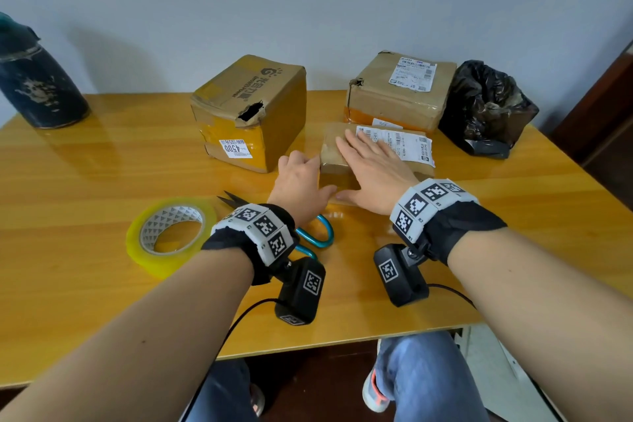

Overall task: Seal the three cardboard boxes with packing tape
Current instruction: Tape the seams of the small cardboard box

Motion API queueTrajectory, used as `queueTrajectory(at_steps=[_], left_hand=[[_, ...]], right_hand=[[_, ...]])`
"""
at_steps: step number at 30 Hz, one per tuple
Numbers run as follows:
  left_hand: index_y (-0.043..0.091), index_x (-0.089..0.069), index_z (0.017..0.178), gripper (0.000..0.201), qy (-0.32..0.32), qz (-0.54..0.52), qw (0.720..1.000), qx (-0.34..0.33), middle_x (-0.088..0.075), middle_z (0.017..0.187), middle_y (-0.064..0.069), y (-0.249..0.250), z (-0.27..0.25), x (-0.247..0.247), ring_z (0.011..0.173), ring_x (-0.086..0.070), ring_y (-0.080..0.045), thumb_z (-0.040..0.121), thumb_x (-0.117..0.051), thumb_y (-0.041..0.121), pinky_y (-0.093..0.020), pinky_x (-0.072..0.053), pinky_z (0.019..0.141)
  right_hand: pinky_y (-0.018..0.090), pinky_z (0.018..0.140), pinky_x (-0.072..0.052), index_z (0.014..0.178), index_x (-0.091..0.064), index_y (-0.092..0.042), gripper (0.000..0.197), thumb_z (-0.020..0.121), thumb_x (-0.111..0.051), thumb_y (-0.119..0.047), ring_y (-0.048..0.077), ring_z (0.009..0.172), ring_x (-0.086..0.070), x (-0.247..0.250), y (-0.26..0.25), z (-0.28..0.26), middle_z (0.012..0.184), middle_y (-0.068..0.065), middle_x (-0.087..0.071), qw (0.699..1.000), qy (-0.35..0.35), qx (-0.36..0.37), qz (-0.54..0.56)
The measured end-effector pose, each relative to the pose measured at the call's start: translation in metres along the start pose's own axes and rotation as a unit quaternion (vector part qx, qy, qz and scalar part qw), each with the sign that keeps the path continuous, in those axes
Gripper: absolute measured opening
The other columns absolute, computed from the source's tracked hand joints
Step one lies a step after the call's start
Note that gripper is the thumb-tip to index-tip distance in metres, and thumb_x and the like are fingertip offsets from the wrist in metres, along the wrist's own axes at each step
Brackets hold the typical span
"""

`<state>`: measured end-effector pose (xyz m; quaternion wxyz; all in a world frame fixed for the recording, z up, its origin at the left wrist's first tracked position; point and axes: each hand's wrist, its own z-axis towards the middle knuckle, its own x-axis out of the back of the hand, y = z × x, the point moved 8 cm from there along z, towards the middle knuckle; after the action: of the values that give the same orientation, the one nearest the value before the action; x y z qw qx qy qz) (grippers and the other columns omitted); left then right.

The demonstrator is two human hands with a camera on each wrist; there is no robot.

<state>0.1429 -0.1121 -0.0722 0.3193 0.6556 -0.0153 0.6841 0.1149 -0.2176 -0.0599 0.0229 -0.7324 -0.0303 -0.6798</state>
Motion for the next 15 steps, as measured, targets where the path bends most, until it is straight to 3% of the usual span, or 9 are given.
queueTrajectory(at_steps=[2, 5, 7, 9, 10, 12, 13, 15], left_hand=[[0.014, -0.053, 0.123, 0.039, -0.036, -0.03, 0.999, 0.026, -0.045, 0.118, -0.01, -0.003, 0.001, -0.003, 0.113, -0.037, -0.028, 0.092, -0.058, 0.037, -0.035, -0.034, 0.097], [0.013, -0.057, 0.103, 0.025, -0.104, -0.053, 0.992, 0.045, -0.049, 0.101, -0.005, -0.003, -0.001, -0.004, 0.108, -0.047, -0.028, 0.092, -0.058, 0.035, -0.037, -0.039, 0.094], [0.017, -0.055, 0.088, 0.022, -0.185, -0.023, 0.98, 0.066, -0.053, 0.094, -0.004, -0.008, -0.003, -0.007, 0.097, -0.054, -0.024, 0.092, -0.059, 0.038, -0.033, -0.044, 0.086], [0.014, -0.061, 0.089, 0.024, -0.223, 0.003, 0.969, 0.103, -0.059, 0.094, -0.004, -0.02, -0.003, -0.004, 0.085, -0.054, -0.018, 0.091, -0.061, 0.038, -0.027, -0.045, 0.074], [0.01, -0.065, 0.101, 0.027, -0.2, -0.009, 0.973, 0.116, -0.062, 0.101, -0.006, -0.025, 0.0, 0.003, 0.088, -0.055, -0.017, 0.092, -0.061, 0.035, -0.026, -0.046, 0.075], [0.007, -0.064, 0.12, 0.032, -0.08, -0.114, 0.983, 0.122, -0.064, 0.12, -0.008, -0.029, 0.01, 0.025, 0.105, -0.058, -0.019, 0.095, -0.058, 0.026, -0.03, -0.049, 0.09], [0.008, -0.066, 0.119, 0.029, -0.021, -0.178, 0.978, 0.105, -0.065, 0.121, -0.008, -0.027, 0.013, 0.035, 0.106, -0.06, -0.019, 0.096, -0.056, 0.022, -0.034, -0.05, 0.094], [0.008, -0.073, 0.103, 0.021, 0.026, -0.264, 0.961, 0.073, -0.071, 0.103, -0.01, -0.018, 0.014, 0.041, 0.093, -0.065, -0.02, 0.095, -0.058, 0.019, -0.039, -0.054, 0.089]], right_hand=[[0.04, 0.119, 0.001, 0.153, 0.007, -0.017, 0.095, 0.089, -0.049, -0.06, 0.019, 0.148, 0.01, 0.0, 0.0, 0.0, 0.161, 0.003, 0.01, 1.0, 0.0, -0.002, -0.001], [0.037, 0.118, 0.002, 0.152, 0.007, -0.016, 0.094, 0.09, -0.05, -0.058, 0.018, 0.148, 0.01, 0.0, -0.001, 0.0, 0.161, 0.003, 0.011, 1.0, 0.0, -0.001, 0.0], [0.036, 0.118, 0.003, 0.152, 0.008, -0.016, 0.094, 0.091, -0.051, -0.055, 0.018, 0.148, 0.01, 0.0, -0.002, 0.0, 0.161, 0.003, 0.012, 1.0, -0.004, 0.0, 0.002], [0.036, 0.118, 0.003, 0.152, 0.009, -0.015, 0.095, 0.091, -0.053, -0.053, 0.017, 0.148, 0.011, 0.0, -0.001, 0.0, 0.16, 0.003, 0.013, 1.0, -0.006, 0.001, 0.0], [0.036, 0.118, 0.003, 0.152, 0.01, -0.015, 0.096, 0.09, -0.053, -0.053, 0.017, 0.148, 0.011, -0.001, -0.001, 0.0, 0.16, 0.003, 0.014, 1.0, -0.006, 0.001, -0.002], [0.037, 0.119, 0.003, 0.152, 0.009, -0.015, 0.097, 0.09, -0.054, -0.052, 0.017, 0.148, 0.011, -0.001, -0.001, 0.0, 0.16, 0.003, 0.013, 1.0, -0.003, 0.003, -0.003], [0.037, 0.119, 0.002, 0.152, 0.009, -0.015, 0.097, 0.089, -0.055, -0.052, 0.017, 0.148, 0.01, -0.001, 0.0, 0.001, 0.161, 0.003, 0.013, 1.0, 0.0, 0.005, -0.003], [0.037, 0.12, 0.002, 0.153, 0.007, -0.016, 0.097, 0.089, -0.056, -0.052, 0.017, 0.148, 0.01, 0.0, 0.0, 0.0, 0.161, 0.003, 0.012, 1.0, 0.005, 0.013, -0.003]])
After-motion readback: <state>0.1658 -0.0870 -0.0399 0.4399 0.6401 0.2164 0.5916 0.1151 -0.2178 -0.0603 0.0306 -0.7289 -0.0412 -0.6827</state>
